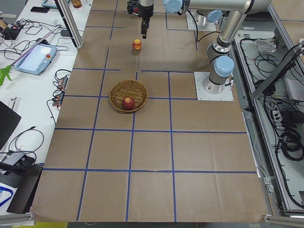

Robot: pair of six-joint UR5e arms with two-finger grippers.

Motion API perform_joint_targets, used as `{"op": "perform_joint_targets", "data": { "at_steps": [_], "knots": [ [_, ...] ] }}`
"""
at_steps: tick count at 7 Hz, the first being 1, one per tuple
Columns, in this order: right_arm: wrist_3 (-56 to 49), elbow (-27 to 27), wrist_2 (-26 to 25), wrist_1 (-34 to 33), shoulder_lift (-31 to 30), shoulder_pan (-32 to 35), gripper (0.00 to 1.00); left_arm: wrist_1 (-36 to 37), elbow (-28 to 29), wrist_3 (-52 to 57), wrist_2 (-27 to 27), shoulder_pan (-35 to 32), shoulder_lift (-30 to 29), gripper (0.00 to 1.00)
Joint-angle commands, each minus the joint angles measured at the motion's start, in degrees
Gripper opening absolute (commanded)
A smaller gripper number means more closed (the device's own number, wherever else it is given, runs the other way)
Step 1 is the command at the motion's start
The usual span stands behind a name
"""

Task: Transfer apple from basket to plate
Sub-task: 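Move the right gripper down over the apple and close on it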

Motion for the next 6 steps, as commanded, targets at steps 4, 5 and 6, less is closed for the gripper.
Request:
{"op": "perform_joint_targets", "data": {
  "at_steps": [4,5,6],
  "knots": [
    [-0.8,0.7,-0.5,-14.3,13.9,3.4,1.00,1.0,-0.1,0.1,-0.2,0.0,-1.3,0.99],
    [-0.9,0.7,-0.9,-15.2,15.8,3.5,1.00,0.9,-0.1,0.1,-0.2,0.0,-1.3,0.99],
    [-1.0,1.1,-1.3,-15.2,17.0,3.5,1.00,0.9,-0.1,0.1,-0.2,0.0,-1.3,0.99]
  ]
}}
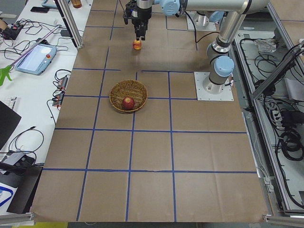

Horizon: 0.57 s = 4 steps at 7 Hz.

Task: Transfer apple from basket to plate
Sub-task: 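Move the right gripper down over the apple and close on it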

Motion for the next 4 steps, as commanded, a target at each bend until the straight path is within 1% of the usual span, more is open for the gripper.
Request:
{"op": "perform_joint_targets", "data": {
  "at_steps": [1,3,4],
  "knots": [
    [-0.4,1.7,-0.4,-1.4,2.1,0.0,1.00,0.0,0.0,0.0,-0.1,0.0,0.0,0.99],
    [-0.8,2.3,-0.5,-2.2,1.6,0.0,1.00,0.0,0.0,0.0,0.0,0.0,0.0,0.99],
    [-0.7,2.1,-0.7,-2.2,1.2,-0.1,0.87,0.0,0.0,0.0,0.0,0.0,0.0,0.99]
  ]
}}
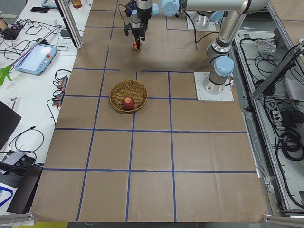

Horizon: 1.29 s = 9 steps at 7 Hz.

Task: Transfer apple from basket to plate
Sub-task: 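Carry the apple with the right gripper over the white plate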

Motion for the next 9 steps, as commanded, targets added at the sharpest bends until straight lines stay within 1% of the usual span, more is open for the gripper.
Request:
{"op": "perform_joint_targets", "data": {
  "at_steps": [1,2,4,7,8,9],
  "knots": [
    [0.1,0.1,-0.2,0.0,-0.3,0.0,0.63,0.0,0.0,0.0,-0.1,0.1,-0.1,0.99],
    [0.1,-0.6,-0.2,0.1,-0.5,-0.1,0.47,0.0,0.0,-0.1,0.0,0.0,-0.1,0.99],
    [0.2,-1.9,-0.1,0.5,-2.0,-0.3,0.45,0.0,0.0,0.1,0.0,0.0,0.0,0.99],
    [0.2,-7.2,0.1,12.1,-8.0,-2.3,0.45,0.0,0.0,-0.1,-0.4,0.0,-0.1,0.99],
    [0.0,-8.5,0.1,17.2,-11.0,-5.3,0.45,0.0,0.1,-0.6,-0.6,0.0,-0.3,0.99],
    [-2.7,-8.5,0.3,21.4,-15.1,-10.2,0.45,0.0,0.1,-0.6,-0.6,0.0,-0.3,0.99]
  ]
}}
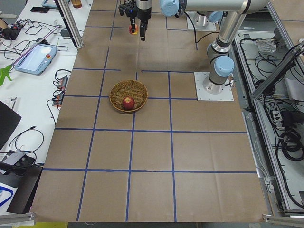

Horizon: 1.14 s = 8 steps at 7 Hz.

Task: Transfer apple from basket to plate
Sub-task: 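Carry the apple with the right gripper over the white plate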

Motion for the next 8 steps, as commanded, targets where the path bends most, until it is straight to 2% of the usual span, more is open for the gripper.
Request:
{"op": "perform_joint_targets", "data": {
  "at_steps": [1,2,5,6,8],
  "knots": [
    [-6.8,-0.5,-0.2,9.5,-7.3,-10.5,0.45,0.0,0.0,-0.2,-0.1,0.0,-0.1,0.99],
    [-13.6,-0.1,-0.3,11.2,-8.7,-17.6,0.45,0.0,0.0,-0.1,-0.1,0.0,-0.1,0.99],
    [-39.1,3.9,-0.4,9.9,-8.7,-36.6,0.45,0.0,0.2,-0.4,0.0,-0.4,-0.5,0.99],
    [-44.2,6.2,0.0,8.5,-8.1,-40.7,0.45,-0.1,0.3,-0.4,0.0,-0.4,-0.7,0.99],
    [-47.5,13.0,-0.3,-0.3,-7.7,-43.0,0.45,-0.2,0.3,-0.5,0.1,-0.5,-0.7,0.99]
  ]
}}
